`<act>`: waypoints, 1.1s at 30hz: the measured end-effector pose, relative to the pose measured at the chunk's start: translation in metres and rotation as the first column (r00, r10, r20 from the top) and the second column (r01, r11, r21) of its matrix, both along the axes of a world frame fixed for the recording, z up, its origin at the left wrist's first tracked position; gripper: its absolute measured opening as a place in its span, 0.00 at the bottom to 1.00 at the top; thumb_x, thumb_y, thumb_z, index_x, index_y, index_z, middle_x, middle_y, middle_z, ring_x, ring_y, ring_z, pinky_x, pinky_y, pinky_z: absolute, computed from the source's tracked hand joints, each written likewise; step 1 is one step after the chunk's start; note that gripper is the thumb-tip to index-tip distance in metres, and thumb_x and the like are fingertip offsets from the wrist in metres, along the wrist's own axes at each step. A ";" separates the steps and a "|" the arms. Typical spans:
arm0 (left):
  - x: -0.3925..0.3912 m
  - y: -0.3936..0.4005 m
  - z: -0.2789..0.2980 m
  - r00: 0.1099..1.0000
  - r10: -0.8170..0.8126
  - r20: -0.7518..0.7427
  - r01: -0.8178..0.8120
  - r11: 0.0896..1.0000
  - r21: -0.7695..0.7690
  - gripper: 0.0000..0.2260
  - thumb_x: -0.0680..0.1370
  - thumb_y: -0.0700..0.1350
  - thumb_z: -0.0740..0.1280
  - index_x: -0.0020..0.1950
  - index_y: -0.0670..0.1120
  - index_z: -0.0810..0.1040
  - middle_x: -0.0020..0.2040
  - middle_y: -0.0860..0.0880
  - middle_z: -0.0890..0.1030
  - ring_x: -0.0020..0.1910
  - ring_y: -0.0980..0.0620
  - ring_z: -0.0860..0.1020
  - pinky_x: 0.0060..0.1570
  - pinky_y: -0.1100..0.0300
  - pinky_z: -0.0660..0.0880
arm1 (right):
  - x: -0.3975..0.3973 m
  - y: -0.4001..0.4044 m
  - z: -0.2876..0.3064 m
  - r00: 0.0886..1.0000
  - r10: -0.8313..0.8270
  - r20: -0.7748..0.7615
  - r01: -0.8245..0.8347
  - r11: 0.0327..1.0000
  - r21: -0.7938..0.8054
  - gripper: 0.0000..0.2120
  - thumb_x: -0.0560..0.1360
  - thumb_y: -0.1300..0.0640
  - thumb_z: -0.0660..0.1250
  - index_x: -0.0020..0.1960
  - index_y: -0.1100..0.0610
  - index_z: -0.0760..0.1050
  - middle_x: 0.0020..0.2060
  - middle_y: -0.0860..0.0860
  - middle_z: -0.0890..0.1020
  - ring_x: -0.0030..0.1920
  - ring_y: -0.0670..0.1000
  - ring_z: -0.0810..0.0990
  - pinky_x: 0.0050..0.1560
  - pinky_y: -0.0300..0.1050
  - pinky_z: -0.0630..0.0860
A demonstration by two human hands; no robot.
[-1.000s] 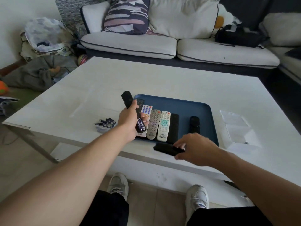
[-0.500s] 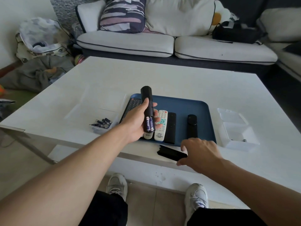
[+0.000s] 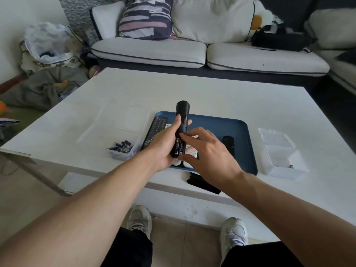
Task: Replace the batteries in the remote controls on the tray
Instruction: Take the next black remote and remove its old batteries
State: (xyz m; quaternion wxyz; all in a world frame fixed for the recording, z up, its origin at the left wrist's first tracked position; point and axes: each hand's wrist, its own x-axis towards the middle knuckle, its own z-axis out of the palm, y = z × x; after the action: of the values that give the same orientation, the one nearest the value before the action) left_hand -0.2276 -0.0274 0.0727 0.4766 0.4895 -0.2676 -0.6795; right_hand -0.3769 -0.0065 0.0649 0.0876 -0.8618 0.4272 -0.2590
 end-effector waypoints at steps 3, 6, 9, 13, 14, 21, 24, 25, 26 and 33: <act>0.004 0.001 0.001 0.999 0.040 -0.034 -0.039 0.999 0.034 0.21 0.83 0.61 0.57 0.66 0.50 0.81 0.56 0.44 0.85 0.47 0.50 0.86 0.39 0.57 0.80 | 0.005 -0.001 0.003 0.999 0.029 -0.027 -0.029 0.999 0.018 0.22 0.76 0.52 0.73 0.69 0.52 0.77 0.61 0.51 0.77 0.59 0.55 0.75 0.56 0.45 0.72; 0.008 0.000 -0.001 0.996 0.079 -0.045 -0.076 0.995 0.063 0.22 0.84 0.61 0.56 0.67 0.51 0.80 0.63 0.41 0.82 0.58 0.47 0.84 0.53 0.54 0.79 | 0.008 -0.002 0.005 0.998 0.047 -0.051 -0.045 0.998 0.038 0.22 0.77 0.52 0.71 0.70 0.52 0.76 0.63 0.51 0.76 0.60 0.55 0.74 0.59 0.46 0.72; 0.010 0.000 -0.003 0.990 0.127 -0.063 -0.121 0.988 0.093 0.22 0.83 0.61 0.58 0.67 0.51 0.80 0.67 0.40 0.79 0.63 0.47 0.81 0.64 0.51 0.74 | 0.013 -0.001 0.006 0.998 0.046 -0.042 -0.043 0.997 0.068 0.21 0.78 0.53 0.71 0.70 0.53 0.76 0.63 0.52 0.75 0.62 0.54 0.74 0.59 0.47 0.74; 0.010 0.000 -0.003 0.985 0.161 -0.068 -0.154 0.983 0.099 0.20 0.83 0.62 0.58 0.64 0.53 0.82 0.54 0.48 0.86 0.51 0.51 0.86 0.50 0.55 0.79 | 0.019 0.001 0.006 0.999 0.046 -0.018 -0.044 0.996 0.081 0.19 0.78 0.54 0.70 0.69 0.53 0.77 0.64 0.51 0.75 0.60 0.53 0.76 0.58 0.49 0.77; 0.009 0.000 -0.002 0.986 0.150 -0.079 -0.143 0.986 0.088 0.20 0.83 0.62 0.58 0.64 0.54 0.81 0.48 0.49 0.86 0.46 0.53 0.86 0.47 0.56 0.78 | 0.020 0.001 0.007 0.999 0.044 -0.024 -0.042 0.996 0.082 0.19 0.78 0.54 0.70 0.69 0.52 0.76 0.64 0.51 0.74 0.60 0.53 0.76 0.57 0.49 0.77; 0.008 0.002 -0.004 0.983 0.127 -0.130 -0.117 0.990 0.082 0.18 0.83 0.60 0.58 0.60 0.51 0.80 0.54 0.45 0.80 0.52 0.47 0.75 0.44 0.55 0.71 | 0.020 -0.004 0.016 0.996 0.015 -0.085 -0.005 0.994 0.112 0.22 0.75 0.50 0.74 0.67 0.52 0.76 0.59 0.48 0.76 0.59 0.50 0.73 0.56 0.45 0.74; 0.008 0.005 -0.008 0.999 0.028 -0.040 -0.024 0.997 0.079 0.17 0.83 0.60 0.59 0.50 0.49 0.80 0.45 0.44 0.78 0.42 0.46 0.76 0.39 0.56 0.70 | 0.021 -0.005 0.019 0.999 -0.016 -0.042 0.024 0.979 0.202 0.22 0.70 0.52 0.78 0.61 0.52 0.77 0.54 0.47 0.77 0.53 0.49 0.76 0.51 0.40 0.72; 0.008 0.006 -0.008 1.000 0.007 -0.005 -0.007 0.997 0.082 0.17 0.83 0.60 0.60 0.49 0.49 0.80 0.45 0.44 0.79 0.42 0.45 0.77 0.38 0.56 0.72 | 0.021 -0.006 0.019 0.999 -0.027 -0.031 0.033 0.970 0.240 0.21 0.69 0.53 0.79 0.59 0.53 0.77 0.52 0.47 0.78 0.51 0.49 0.76 0.50 0.41 0.73; 0.008 0.006 -0.008 1.000 -0.003 0.025 0.001 0.997 0.082 0.16 0.83 0.59 0.61 0.51 0.49 0.80 0.46 0.44 0.80 0.44 0.45 0.78 0.38 0.56 0.73 | 0.022 -0.007 0.020 0.999 -0.039 -0.020 0.043 0.958 0.284 0.21 0.68 0.54 0.80 0.58 0.53 0.76 0.51 0.47 0.78 0.50 0.48 0.77 0.49 0.41 0.74; 0.008 0.002 -0.011 0.992 0.051 0.117 -0.050 0.999 -0.007 0.14 0.81 0.58 0.66 0.49 0.47 0.80 0.46 0.45 0.81 0.46 0.47 0.78 0.46 0.55 0.69 | 0.024 -0.016 0.022 0.954 -0.246 0.170 0.124 0.843 0.523 0.11 0.71 0.52 0.78 0.49 0.53 0.79 0.42 0.46 0.83 0.39 0.42 0.79 0.38 0.30 0.72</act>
State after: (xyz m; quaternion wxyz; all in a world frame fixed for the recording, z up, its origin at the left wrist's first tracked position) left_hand -0.2199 -0.0257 0.0618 0.4782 0.5339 -0.2840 -0.6368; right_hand -0.3524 -0.0227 0.0873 0.3341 -0.7268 0.5486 -0.2434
